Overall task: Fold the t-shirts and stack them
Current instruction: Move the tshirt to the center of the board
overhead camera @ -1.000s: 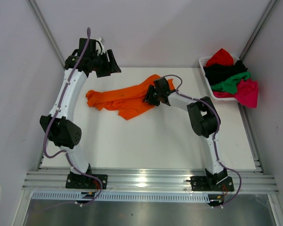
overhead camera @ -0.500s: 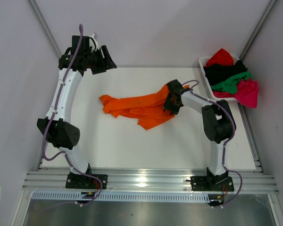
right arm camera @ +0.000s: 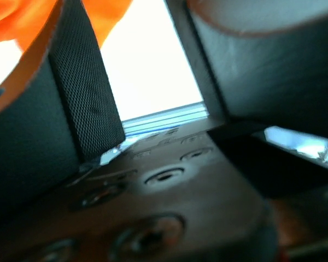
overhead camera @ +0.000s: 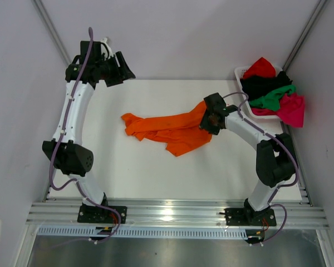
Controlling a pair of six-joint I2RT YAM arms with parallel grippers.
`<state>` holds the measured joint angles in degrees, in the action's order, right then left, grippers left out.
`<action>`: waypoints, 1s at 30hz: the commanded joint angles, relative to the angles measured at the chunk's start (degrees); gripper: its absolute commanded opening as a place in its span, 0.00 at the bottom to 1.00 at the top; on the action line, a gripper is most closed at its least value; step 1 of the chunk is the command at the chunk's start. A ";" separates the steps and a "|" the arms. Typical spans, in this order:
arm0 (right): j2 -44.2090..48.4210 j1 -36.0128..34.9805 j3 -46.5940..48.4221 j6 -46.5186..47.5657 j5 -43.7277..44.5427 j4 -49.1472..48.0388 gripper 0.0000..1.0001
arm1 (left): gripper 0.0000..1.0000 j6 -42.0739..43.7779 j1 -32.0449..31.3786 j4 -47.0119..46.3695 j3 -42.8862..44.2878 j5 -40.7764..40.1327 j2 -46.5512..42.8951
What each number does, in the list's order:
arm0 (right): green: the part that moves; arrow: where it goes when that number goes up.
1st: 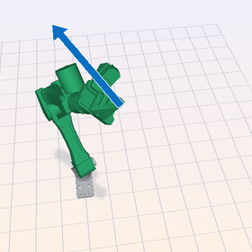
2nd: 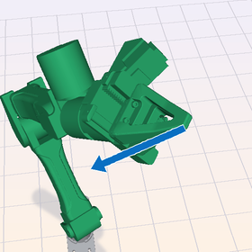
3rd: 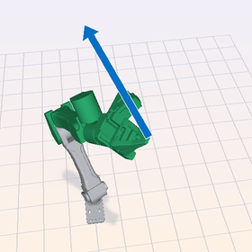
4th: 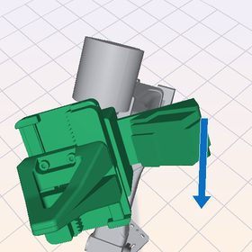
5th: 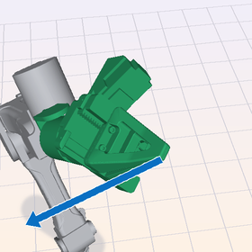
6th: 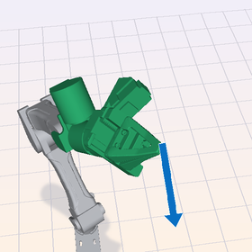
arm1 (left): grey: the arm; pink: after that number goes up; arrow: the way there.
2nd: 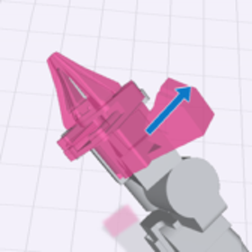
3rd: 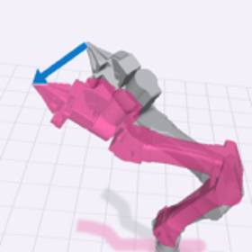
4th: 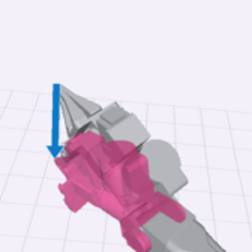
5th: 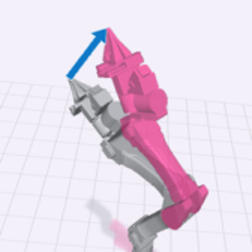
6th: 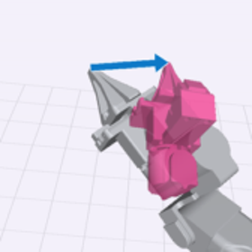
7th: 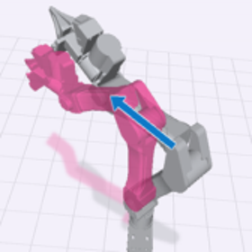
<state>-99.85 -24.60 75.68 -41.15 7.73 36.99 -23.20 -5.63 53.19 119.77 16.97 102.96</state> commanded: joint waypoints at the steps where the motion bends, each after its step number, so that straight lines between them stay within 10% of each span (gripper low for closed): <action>1: 2.91 -1.50 -1.50 2.81 0.36 -13.39 0.49 | 0.67 -1.50 0.35 -1.86 -1.63 2.54 -1.44; 30: 3.96 3.06 -14.24 -42.42 26.90 -21.35 0.48 | 0.67 -0.18 0.44 -3.62 -10.51 0.43 -3.81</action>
<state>-99.09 -22.61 63.48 -77.69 29.45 14.04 -23.51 -5.61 51.07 110.32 16.91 102.85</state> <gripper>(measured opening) 0.483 0.667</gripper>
